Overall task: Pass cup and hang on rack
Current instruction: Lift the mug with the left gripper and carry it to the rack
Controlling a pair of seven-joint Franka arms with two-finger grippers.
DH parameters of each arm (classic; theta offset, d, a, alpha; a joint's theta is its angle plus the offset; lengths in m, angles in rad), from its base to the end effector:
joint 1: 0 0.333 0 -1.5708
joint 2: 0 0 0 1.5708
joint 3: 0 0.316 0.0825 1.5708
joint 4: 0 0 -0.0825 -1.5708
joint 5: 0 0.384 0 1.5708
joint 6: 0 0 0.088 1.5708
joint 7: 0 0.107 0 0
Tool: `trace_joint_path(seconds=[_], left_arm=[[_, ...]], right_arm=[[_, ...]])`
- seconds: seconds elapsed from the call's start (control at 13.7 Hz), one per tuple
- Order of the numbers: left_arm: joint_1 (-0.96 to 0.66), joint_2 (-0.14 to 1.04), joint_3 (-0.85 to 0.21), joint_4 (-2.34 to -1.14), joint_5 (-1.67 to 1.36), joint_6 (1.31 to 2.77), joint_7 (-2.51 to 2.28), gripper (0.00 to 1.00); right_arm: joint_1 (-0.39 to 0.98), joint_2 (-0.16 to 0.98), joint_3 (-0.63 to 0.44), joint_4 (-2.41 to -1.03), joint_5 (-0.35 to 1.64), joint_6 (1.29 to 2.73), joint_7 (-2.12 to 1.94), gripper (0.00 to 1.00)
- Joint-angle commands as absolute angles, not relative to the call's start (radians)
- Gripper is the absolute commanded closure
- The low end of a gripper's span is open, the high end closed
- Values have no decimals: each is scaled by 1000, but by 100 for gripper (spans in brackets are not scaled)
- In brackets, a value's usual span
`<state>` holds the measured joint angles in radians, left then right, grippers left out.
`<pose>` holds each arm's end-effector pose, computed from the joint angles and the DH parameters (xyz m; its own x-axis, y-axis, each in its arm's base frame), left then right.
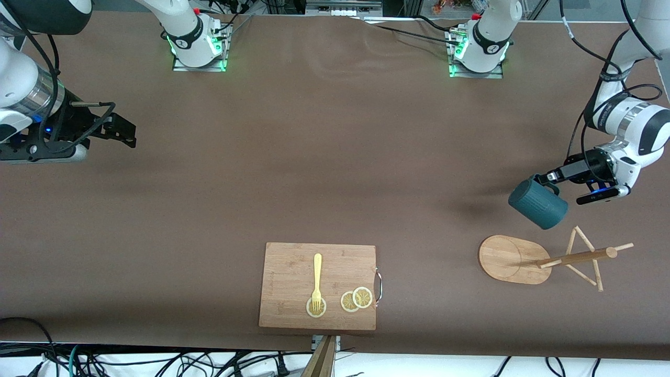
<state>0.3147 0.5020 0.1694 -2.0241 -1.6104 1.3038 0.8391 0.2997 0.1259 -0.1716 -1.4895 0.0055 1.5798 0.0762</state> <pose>0.5464 0.1386 0.2544 0.9436 0.3161 -0.0986 0.0419 0.1812 0.9825 0.5867 0.0826 0.5924 0.9981 0.0524 -0.0324 0.0530 -0.9984 0.0185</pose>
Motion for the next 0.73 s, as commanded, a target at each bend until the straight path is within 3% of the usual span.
trace_joint_path(seconds=[0.0,0.66], left_arm=[[351,581,163,-1942,-1655,1247,802,100],[411,758,163,-1770,-1739,1200,712,100]], right_arm=[[299,132,-172,-1471,-6,1566,66,0],[299,132,-172,-1471,-6,1566,66,0]])
